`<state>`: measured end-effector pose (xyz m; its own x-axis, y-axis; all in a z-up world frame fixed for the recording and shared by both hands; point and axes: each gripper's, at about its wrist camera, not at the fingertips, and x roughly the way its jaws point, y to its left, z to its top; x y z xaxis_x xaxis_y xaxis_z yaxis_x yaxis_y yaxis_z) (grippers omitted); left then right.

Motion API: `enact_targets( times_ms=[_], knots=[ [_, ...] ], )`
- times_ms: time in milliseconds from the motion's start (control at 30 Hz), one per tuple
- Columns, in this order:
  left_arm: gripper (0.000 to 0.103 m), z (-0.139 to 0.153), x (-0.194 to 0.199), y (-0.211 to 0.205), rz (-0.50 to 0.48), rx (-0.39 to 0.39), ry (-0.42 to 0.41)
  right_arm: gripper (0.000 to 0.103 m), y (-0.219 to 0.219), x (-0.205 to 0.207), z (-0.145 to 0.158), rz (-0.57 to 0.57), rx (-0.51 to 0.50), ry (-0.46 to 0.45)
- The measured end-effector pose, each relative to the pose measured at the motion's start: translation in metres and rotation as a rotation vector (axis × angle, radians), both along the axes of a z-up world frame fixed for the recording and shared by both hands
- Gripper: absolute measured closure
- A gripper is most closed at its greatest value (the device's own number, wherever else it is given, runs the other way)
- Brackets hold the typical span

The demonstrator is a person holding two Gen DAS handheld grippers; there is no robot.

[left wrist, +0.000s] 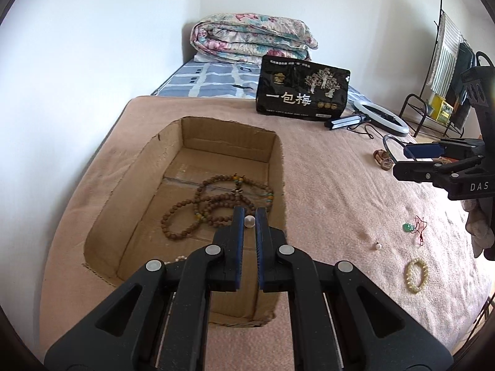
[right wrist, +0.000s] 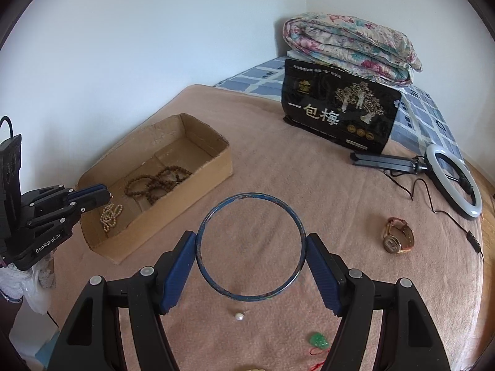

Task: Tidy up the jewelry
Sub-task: 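Carry the earring and the blue bangle over the cardboard box with both tools, then open the left tool over the pearls while the right tool releases the bangle into the box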

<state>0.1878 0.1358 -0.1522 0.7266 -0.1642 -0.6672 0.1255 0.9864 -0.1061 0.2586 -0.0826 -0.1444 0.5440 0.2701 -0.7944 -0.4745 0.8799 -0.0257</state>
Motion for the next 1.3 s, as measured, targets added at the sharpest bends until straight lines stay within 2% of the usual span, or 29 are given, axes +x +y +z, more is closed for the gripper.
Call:
enact_targets(
  times_ms=[233, 600, 1000, 1067, 1133, 1167, 1200, 1300],
  knots=[
    [0.098, -0.005, -0.001, 0.035, 0.047, 0.006, 0.003, 0.03, 0.05, 0.008, -0.005, 0.06, -0.006, 0.003],
    [0.098, -0.015, 0.001, 0.066, 0.084, 0.006, 0.013, 0.03, 0.114, 0.018, -0.018, 0.129, -0.02, 0.016],
    [0.098, -0.016, 0.003, 0.076, 0.087, -0.005, 0.014, 0.029, 0.145, 0.027, -0.027, 0.157, -0.02, 0.029],
    [0.098, -0.016, 0.004, 0.075, 0.088, -0.001, 0.015, 0.024, 0.147, 0.027, -0.026, 0.154, -0.022, 0.023],
    [0.08, -0.016, 0.003, 0.074, 0.093, 0.002, 0.019, 0.015, 0.148, 0.027, -0.024, 0.148, -0.02, 0.014],
    [0.058, -0.016, 0.003, 0.074, 0.097, 0.001, 0.018, 0.012, 0.147, 0.027, -0.023, 0.145, -0.02, 0.008],
    [0.05, -0.015, 0.002, 0.074, 0.101, -0.003, 0.008, 0.011, 0.147, 0.027, -0.022, 0.142, -0.018, 0.001],
    [0.05, -0.014, 0.001, 0.075, 0.109, -0.009, 0.007, 0.01, 0.145, 0.026, -0.02, 0.135, -0.016, -0.003]
  ],
)
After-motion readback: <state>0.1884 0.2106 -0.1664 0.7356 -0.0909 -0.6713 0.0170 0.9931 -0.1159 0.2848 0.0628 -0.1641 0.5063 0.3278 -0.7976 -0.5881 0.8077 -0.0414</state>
